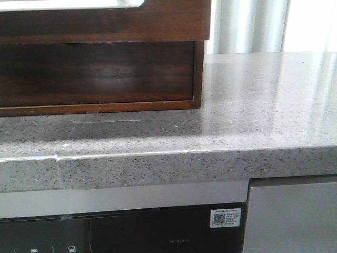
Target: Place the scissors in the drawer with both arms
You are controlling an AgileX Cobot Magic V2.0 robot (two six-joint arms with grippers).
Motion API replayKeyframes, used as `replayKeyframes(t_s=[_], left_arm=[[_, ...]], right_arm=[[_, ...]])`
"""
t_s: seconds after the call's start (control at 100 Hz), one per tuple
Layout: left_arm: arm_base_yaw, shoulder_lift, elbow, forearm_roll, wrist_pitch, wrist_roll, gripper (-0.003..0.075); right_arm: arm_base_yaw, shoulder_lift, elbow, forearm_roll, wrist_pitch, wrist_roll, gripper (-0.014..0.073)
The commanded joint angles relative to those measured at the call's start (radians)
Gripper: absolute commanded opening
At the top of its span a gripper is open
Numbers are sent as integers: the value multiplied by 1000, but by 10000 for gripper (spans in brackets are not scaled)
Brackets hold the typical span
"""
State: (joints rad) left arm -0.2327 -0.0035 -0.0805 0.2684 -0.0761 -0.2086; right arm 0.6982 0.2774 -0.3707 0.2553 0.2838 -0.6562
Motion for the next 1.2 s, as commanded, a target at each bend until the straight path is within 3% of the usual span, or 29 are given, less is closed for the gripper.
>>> replayKeyframes(t_s=[0.0,0.09,0.98,1.07,1.19], left_arm=[[-2,3,-27,-14,-65,-10,-20],[-2,3,-27,-14,-65,-10,-20],[0,4,-23,-14,-54,-10,-20],[14,4,-23,-88,-26,-10,-20],[54,4,-23,-116,-32,84,-20]], right_arm=[[1,-18,2,46,-85,2,-64],[1,-26,21,92,-85,2,-64],[1,-26,28,92,-85,2,-66],[1,-26,28,92,-85,2,-66],[1,-26,28,92,-85,2,-66]])
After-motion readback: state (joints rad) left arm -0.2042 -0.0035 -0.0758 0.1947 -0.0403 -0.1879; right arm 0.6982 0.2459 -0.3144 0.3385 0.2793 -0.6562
